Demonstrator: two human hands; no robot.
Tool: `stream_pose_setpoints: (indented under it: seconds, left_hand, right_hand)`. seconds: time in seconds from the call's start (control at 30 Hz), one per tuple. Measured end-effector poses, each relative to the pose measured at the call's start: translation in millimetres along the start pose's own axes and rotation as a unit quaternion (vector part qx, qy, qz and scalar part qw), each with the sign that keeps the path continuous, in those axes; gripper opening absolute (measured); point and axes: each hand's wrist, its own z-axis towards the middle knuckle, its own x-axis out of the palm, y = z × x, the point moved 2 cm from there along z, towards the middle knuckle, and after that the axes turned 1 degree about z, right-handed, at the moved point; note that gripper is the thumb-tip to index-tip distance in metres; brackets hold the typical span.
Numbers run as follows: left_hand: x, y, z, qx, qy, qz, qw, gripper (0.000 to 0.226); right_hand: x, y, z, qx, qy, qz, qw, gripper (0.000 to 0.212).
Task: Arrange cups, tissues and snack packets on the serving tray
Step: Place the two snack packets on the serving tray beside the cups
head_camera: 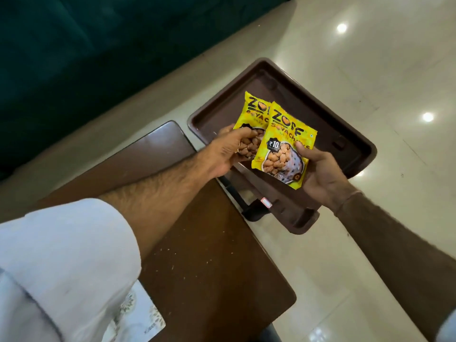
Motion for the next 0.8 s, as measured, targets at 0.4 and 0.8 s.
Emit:
stream_pose_setpoints:
  seconds: [0.4, 0.8]
  left_hand:
    - [-197, -12, -158, 0.115, -0.081, -0.105, 0.984, 0.027]
    - [-389, 70, -367, 0.154, -0.253, -0.169, 0.940, 0.013]
  right_hand:
    - [169, -79, -31, 0.018, 0.163, -0.091, 0.982, 0.048]
    - [283, -244, -91, 0.047, 0.192, -0.233, 0.952, 0.048]
